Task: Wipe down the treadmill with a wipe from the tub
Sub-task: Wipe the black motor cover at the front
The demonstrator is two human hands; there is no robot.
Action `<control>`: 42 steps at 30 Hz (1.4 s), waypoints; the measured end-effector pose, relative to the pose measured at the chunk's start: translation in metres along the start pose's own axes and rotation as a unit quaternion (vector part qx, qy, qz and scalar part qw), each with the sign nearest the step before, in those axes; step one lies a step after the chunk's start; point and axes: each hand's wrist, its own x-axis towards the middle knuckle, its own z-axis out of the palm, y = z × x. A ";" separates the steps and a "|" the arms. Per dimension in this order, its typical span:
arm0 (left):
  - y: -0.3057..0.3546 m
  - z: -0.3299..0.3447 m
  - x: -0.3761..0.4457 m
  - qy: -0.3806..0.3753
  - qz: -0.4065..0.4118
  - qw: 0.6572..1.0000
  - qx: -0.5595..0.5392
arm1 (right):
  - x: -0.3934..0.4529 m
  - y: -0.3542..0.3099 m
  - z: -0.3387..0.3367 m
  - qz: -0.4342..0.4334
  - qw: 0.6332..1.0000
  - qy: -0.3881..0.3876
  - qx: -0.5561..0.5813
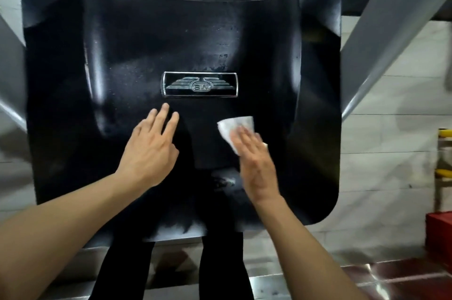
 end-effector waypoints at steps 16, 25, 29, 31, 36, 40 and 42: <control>0.032 -0.017 0.129 0.039 -0.031 0.999 0.021 | 0.251 0.113 -0.064 0.097 0.979 0.003 -0.180; 0.012 -0.028 0.137 -0.096 -0.018 0.995 0.024 | 0.143 0.069 -0.034 0.016 0.997 0.008 -0.077; 0.010 -0.026 0.138 -0.089 -0.015 0.996 0.006 | 0.265 0.113 -0.050 0.090 0.983 -0.021 -0.158; 0.010 -0.025 0.137 -0.089 -0.016 0.996 -0.001 | 0.317 0.127 -0.056 0.105 0.976 -0.029 -0.188; 0.010 -0.023 0.135 -0.083 -0.011 0.996 -0.009 | 0.350 0.111 -0.053 0.159 0.972 -0.030 -0.170; 0.007 -0.025 0.131 -0.040 0.000 0.998 -0.045 | 0.326 0.031 -0.013 0.070 0.994 -0.031 -0.080; -0.004 -0.022 0.124 -0.021 0.011 0.999 -0.047 | 0.314 -0.025 0.012 -0.017 0.997 -0.062 -0.039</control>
